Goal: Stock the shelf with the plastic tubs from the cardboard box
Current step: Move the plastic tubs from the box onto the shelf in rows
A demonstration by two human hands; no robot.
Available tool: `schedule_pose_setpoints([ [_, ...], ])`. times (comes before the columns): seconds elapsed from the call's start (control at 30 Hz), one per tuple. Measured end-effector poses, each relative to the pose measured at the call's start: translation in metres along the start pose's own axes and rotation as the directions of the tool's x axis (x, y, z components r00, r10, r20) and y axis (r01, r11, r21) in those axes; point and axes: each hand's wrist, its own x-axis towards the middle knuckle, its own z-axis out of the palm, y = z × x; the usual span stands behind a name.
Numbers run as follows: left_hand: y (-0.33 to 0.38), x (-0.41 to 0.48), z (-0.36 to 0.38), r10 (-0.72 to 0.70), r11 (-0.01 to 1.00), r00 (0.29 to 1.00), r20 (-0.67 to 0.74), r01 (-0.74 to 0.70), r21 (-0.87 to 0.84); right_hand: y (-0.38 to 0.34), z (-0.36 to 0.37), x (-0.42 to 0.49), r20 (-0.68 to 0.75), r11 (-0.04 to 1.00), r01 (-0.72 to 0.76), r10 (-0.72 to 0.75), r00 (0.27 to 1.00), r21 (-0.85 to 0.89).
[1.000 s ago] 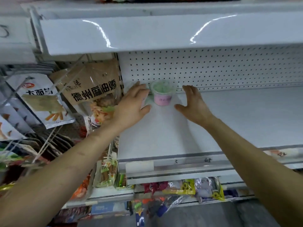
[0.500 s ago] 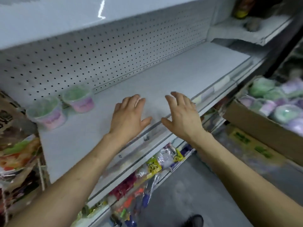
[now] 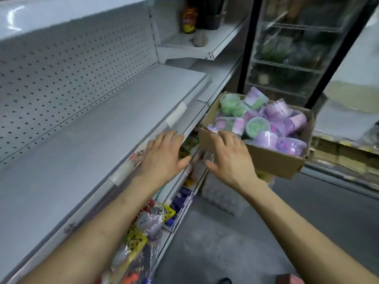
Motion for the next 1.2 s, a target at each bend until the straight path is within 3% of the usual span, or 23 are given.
schedule_pose_setpoints([
  [0.4,0.09,0.102,0.066,0.193,0.979,0.974,0.115,-0.184,-0.085,0.134,0.013,-0.013,0.063,0.969,-0.246,0.245,0.967,-0.004],
  [0.8,0.086,0.223,0.153,0.369,0.916,0.911,0.184,-0.324,-0.236,0.205,0.038,0.052,0.14,0.924,-0.372,0.381,0.914,-0.085],
  [1.07,0.082,0.29,0.198,0.454,0.867,0.861,0.23,-0.367,-0.337,0.244,0.05,0.098,0.139,0.871,-0.482,0.491,0.86,-0.093],
  [1.2,0.088,0.331,0.206,0.43,0.874,0.866,0.257,-0.326,-0.361,0.269,0.058,0.117,0.127,0.849,-0.525,0.529,0.839,-0.063],
])
